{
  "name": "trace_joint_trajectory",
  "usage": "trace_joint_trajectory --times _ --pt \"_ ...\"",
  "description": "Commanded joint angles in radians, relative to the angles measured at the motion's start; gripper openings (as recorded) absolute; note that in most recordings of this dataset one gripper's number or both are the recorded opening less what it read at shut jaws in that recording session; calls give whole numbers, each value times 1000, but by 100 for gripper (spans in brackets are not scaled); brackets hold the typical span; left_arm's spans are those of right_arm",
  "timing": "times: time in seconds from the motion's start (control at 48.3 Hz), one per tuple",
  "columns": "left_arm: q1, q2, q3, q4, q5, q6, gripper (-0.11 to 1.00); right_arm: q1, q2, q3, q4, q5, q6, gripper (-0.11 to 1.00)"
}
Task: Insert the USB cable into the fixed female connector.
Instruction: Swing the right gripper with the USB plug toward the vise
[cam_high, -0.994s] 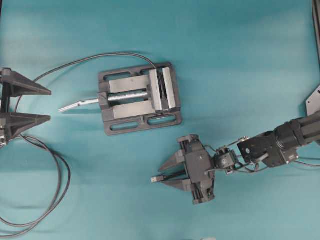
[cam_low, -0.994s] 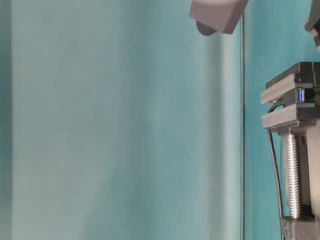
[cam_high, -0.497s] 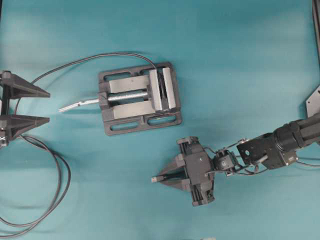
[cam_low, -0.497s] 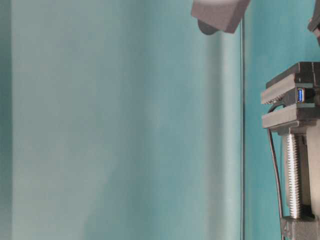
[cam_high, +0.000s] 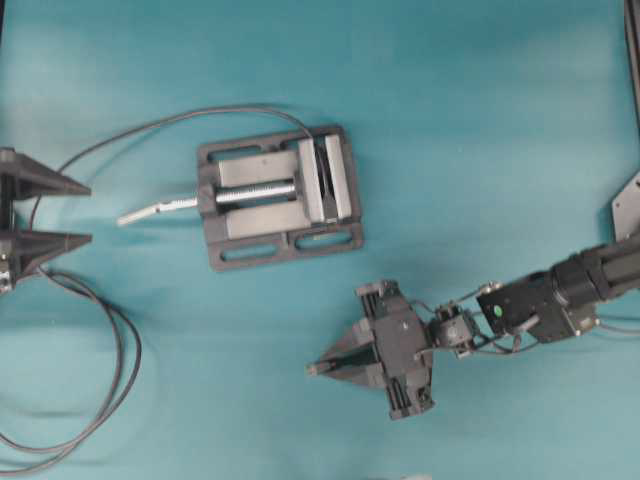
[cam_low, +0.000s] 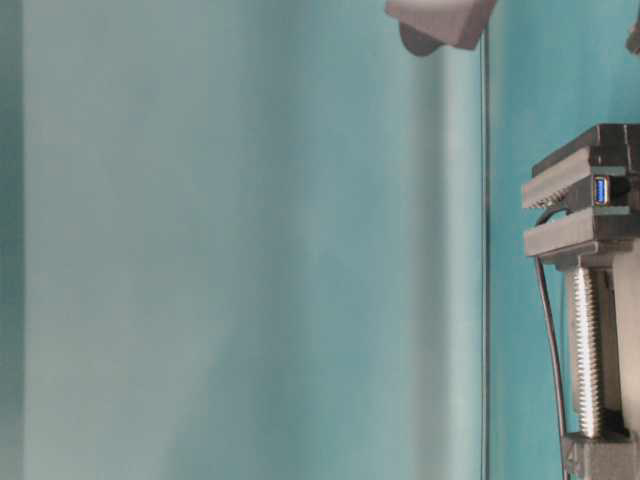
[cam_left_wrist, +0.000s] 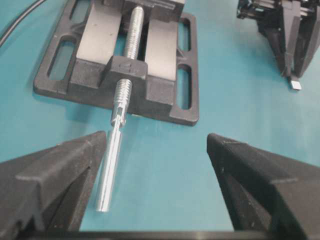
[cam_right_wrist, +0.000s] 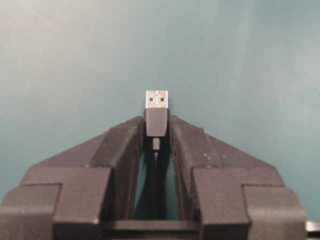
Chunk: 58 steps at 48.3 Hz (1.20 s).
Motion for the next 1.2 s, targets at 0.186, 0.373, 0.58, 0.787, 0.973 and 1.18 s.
trace_joint_trajectory --times 0.186,0.373,0.58,0.787,0.973,1.18 --pt "3 6 -15 2 9 -14 100 8 -17 -14 -2 -5 -2 20" --pt "3 6 -15 2 11 -14 100 8 -15 -25 0 26 -2 20" --pt "3 6 -15 2 9 -14 100 5 -18 -38 2 31 -2 20" --pt "3 6 -15 2 9 -14 100 8 -21 -52 175 21 -8 20" --pt "3 6 -15 3 9 -14 100 12 -32 -48 270 9 -66 20" --pt "3 6 -15 3 9 -14 100 21 -35 -46 360 -3 -141 20"
